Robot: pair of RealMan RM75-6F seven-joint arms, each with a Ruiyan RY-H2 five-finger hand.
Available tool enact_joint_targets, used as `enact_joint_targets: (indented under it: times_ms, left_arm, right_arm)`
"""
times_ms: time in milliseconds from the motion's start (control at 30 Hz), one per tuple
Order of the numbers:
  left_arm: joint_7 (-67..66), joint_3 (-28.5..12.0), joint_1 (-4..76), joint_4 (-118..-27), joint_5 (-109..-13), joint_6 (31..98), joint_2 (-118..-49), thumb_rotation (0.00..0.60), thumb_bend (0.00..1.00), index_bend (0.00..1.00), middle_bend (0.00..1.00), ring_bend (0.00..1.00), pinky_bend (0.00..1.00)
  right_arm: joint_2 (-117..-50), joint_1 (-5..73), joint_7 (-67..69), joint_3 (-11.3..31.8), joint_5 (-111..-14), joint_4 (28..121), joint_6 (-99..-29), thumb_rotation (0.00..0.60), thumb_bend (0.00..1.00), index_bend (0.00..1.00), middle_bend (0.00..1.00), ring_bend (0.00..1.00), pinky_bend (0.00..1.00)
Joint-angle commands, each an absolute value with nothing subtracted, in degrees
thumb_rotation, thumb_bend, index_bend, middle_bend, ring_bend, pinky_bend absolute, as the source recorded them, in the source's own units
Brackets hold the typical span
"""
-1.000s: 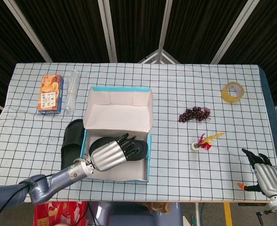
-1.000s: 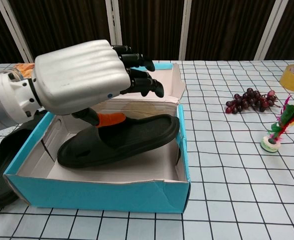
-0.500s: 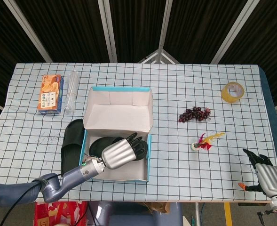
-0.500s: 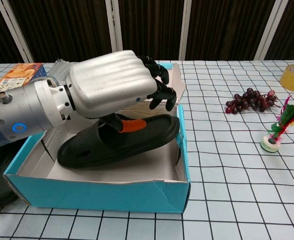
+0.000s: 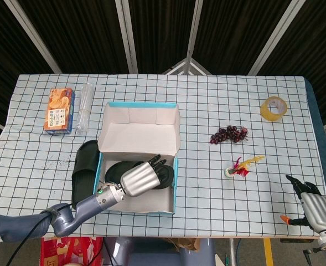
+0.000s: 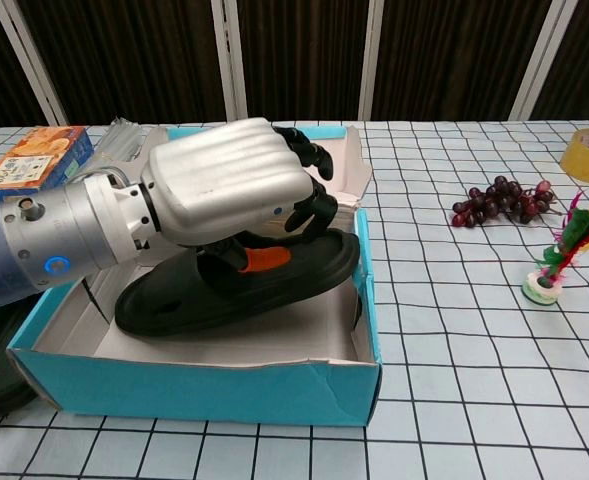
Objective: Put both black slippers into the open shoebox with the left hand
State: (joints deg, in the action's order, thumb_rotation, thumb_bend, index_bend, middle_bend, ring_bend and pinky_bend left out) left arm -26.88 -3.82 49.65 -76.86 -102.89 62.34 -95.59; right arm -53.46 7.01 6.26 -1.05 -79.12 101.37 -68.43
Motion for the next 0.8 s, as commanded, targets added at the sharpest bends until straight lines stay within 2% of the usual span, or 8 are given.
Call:
enact_joint_targets:
  times_ms: [33, 800]
  left_arm:
    - [-26.0, -3.8, 50.1, -75.7, -102.5, 61.9, -96.5, 0.600, 0.47, 0.52, 0.53, 0.23, 0.25]
    - [-23.5, 1.2, 51.4, -65.1, -105.2, 61.4, -101.7, 0.600, 0.47, 0.53, 0.55, 0.23, 0.25]
  right_arm:
    - [-53.5, 7.0, 6.3, -1.0, -78.9, 101.3, -68.3, 0.600, 0.16, 0.07, 0.15, 0.20, 0.09]
    - [-53.3, 7.2, 6.8, -0.9, -78.4, 101.1, -67.8, 0.600, 0.16, 0.07, 0.15, 0.20, 0.09]
